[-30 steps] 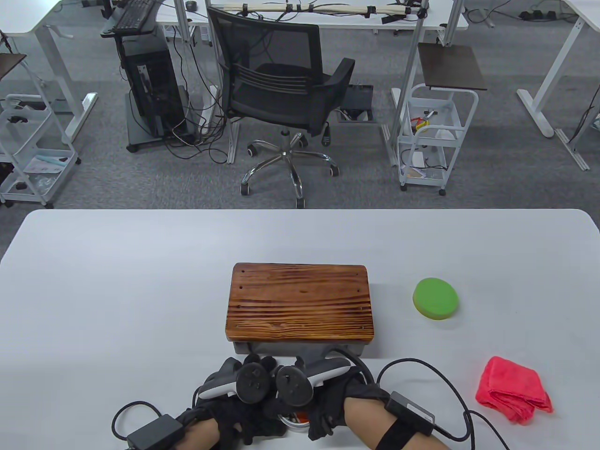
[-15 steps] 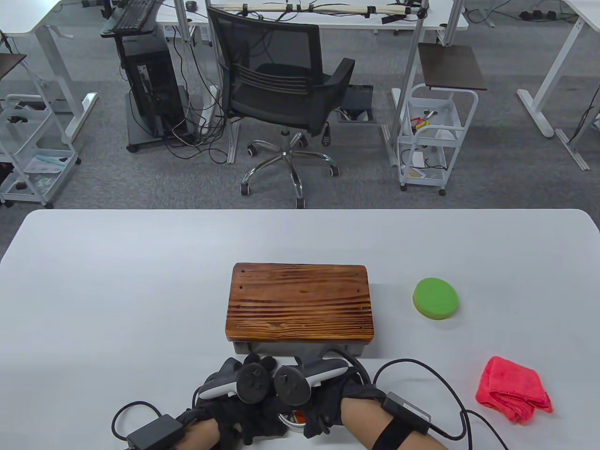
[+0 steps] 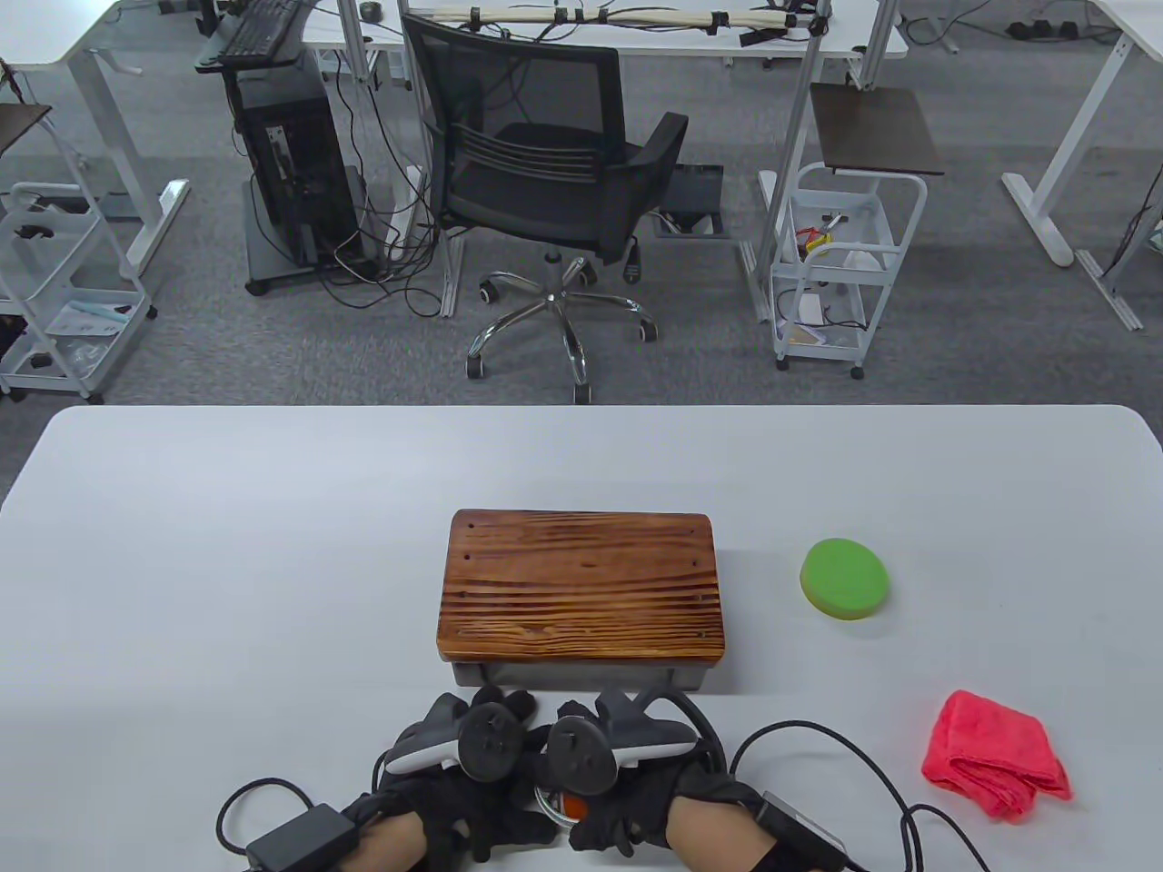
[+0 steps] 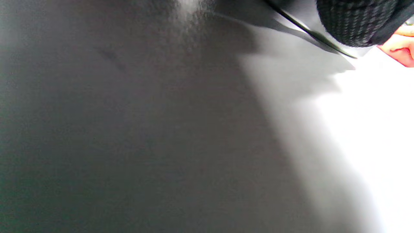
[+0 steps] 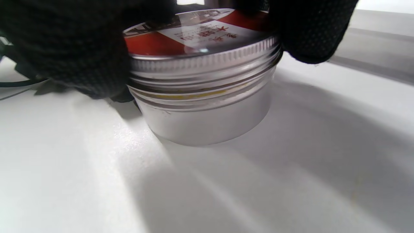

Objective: Dip and apply wood wax on stool

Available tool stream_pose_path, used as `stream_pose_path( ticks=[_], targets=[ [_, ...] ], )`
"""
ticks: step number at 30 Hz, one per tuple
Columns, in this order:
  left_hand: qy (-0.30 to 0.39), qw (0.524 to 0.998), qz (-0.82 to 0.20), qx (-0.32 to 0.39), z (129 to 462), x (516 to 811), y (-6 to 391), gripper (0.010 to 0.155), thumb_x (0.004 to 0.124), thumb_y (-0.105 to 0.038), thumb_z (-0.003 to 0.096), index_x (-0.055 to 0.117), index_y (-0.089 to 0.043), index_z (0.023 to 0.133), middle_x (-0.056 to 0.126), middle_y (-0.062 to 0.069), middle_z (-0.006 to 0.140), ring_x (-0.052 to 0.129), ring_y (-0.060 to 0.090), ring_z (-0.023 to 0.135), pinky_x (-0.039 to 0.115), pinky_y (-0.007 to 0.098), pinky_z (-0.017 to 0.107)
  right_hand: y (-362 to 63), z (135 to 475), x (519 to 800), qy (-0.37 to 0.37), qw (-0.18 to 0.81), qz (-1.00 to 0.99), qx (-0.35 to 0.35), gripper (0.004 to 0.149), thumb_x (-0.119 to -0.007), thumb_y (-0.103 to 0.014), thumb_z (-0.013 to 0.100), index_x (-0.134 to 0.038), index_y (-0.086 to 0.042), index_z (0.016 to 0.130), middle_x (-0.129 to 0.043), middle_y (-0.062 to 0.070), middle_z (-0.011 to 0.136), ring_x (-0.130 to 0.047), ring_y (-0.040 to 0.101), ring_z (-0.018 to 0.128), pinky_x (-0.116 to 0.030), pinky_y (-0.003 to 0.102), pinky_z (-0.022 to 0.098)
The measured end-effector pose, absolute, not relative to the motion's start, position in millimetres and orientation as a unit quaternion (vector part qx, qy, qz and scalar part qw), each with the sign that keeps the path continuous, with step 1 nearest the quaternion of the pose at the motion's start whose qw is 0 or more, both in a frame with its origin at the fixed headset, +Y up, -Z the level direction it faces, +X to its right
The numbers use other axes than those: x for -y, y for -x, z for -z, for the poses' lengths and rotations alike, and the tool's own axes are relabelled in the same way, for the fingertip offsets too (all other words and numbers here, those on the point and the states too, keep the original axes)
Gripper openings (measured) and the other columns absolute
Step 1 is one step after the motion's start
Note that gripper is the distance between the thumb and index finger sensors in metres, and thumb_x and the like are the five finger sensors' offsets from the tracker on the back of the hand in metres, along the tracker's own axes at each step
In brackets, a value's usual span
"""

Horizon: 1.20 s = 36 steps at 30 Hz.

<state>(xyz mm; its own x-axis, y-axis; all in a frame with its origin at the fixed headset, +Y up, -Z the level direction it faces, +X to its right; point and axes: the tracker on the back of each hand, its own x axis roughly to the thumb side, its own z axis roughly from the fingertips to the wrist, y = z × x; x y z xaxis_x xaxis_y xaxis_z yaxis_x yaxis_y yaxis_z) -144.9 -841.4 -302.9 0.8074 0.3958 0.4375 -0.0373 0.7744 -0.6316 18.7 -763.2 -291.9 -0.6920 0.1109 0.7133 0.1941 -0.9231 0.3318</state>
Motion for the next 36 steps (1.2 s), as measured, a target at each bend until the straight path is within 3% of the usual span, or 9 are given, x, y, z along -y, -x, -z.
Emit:
stream_pose_path(
  ticks=[14,19,23,30,36],
  targets=[
    [0.316,0.897,-0.125,0.284,303,841,146,0.089,0.068,-0.077,0.0518,0.012,-0.040,0.111,-0.019,0.010,0.117,-0.022,0.047,0.099,-0.004,0.074,0.064,-15,277,764,0.257,0.023,0.951,0.172,0.068,-0.083,-0.063,0.049,-0.053,-0.034,0.103,-0.055,0.018,0.101,-0.078,0.042,0.076,-0.084,0.033,0.053],
    [0.316,0.897,-0.125,0.284,303,841,146,0.088,0.068,-0.077,0.0520,0.012,-0.041,0.111,-0.020,0.011,0.116,-0.022,0.047,0.099,-0.004,0.074,0.064,-23,289,751,0.308,-0.006,0.919,0.244,0.079,-0.088,-0.061,0.048,-0.042,-0.035,0.107,-0.037,0.024,0.110,-0.071,0.047,0.088,-0.080,0.045,0.061],
    [0.317,0.897,-0.125,0.283,303,841,146,0.088,0.068,-0.077,0.0523,0.012,-0.041,0.111,-0.020,0.011,0.116,-0.022,0.048,0.099,-0.004,0.074,0.064,-18,296,743,0.406,0.044,0.877,0.254,0.075,-0.098,-0.052,0.043,-0.054,-0.043,0.103,-0.035,0.019,0.114,-0.063,0.050,0.097,-0.073,0.056,0.067],
    [0.317,0.896,-0.127,0.283,303,841,146,0.088,0.068,-0.076,0.0526,0.012,-0.041,0.111,-0.020,0.011,0.116,-0.022,0.048,0.099,-0.004,0.074,0.064,-6,302,746,0.435,0.107,0.852,0.272,0.069,-0.101,-0.041,0.046,-0.055,-0.048,0.097,-0.039,0.011,0.113,-0.071,0.039,0.095,-0.076,0.050,0.069],
    [0.318,0.896,-0.128,0.282,303,841,146,0.089,0.068,-0.077,0.0519,0.012,-0.041,0.111,-0.020,0.011,0.116,-0.022,0.047,0.099,-0.005,0.073,0.064,-2,305,750,0.432,0.107,0.854,0.272,0.063,-0.100,-0.038,0.048,-0.060,-0.043,0.096,-0.049,0.012,0.109,-0.076,0.041,0.089,-0.081,0.041,0.066]
  ],
)
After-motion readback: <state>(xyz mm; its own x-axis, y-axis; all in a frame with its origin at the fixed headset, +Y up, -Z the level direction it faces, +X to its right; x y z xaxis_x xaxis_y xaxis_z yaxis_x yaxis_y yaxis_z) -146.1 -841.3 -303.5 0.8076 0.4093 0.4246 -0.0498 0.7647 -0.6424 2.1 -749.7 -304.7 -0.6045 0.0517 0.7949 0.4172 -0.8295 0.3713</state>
